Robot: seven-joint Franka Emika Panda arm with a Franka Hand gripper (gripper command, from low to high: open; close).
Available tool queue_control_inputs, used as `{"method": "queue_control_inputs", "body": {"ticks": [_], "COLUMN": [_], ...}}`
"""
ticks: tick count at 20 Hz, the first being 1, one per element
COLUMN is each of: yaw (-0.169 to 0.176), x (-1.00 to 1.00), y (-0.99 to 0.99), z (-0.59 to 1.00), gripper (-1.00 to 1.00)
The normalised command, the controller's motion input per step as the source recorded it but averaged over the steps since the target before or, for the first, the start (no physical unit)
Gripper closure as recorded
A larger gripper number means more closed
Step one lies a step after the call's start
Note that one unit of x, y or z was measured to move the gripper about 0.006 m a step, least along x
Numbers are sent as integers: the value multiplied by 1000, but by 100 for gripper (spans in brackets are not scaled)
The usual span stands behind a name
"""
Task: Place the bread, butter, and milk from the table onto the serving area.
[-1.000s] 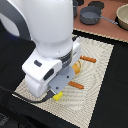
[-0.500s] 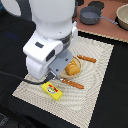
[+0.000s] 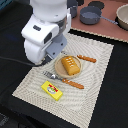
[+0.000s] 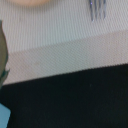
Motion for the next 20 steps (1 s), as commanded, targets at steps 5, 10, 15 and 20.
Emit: {"method": "queue_control_inputs", "body": {"ticks": [5,10,15,20], "yaw": [31,23,27,53], "x": [-770,-806,-850,-846], "y": [628,681,689,607], "z": [0,0,-21,-54], "gripper": [-100,-100,-100,-100]}}
